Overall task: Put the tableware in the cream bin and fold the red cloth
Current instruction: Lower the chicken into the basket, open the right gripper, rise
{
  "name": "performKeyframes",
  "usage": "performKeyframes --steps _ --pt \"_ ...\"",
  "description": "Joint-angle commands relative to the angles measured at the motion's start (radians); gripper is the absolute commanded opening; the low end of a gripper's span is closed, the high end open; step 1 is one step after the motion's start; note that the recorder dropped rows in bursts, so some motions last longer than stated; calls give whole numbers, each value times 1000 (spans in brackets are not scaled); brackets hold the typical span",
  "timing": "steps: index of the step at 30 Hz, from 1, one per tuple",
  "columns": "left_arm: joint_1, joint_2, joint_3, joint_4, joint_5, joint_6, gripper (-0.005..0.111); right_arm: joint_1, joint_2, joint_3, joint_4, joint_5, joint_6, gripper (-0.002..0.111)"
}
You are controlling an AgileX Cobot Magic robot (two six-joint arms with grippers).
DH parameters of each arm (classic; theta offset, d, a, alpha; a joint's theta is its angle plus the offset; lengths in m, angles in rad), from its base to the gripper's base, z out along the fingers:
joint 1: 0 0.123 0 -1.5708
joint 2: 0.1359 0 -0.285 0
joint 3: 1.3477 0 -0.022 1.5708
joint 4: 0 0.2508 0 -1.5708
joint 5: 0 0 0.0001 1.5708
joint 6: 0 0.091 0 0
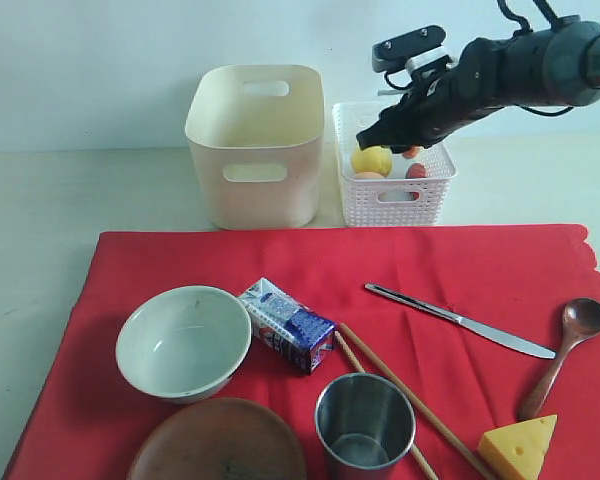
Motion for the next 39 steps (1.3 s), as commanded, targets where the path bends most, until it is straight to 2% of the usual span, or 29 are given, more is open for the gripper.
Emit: performKeyframes --steps 1,6,9,29,39 --pt "-5 -6 3 1 -13 -1 0 -3 38 -47 -36 31 -10 0" --pt "-5 -6 3 1 -13 -1 0 -3 63 -55 -51 48 -10 0" --pt "-5 -6 3 1 -13 -1 0 -3 63 -55 -60 62 -10 4" --pt "-5 -6 3 1 -13 -1 0 -3 57 -55 -60 139 -1 73" --pt "-5 -6 3 1 -13 -1 0 -3 -49 -55 -55 242 0 75"
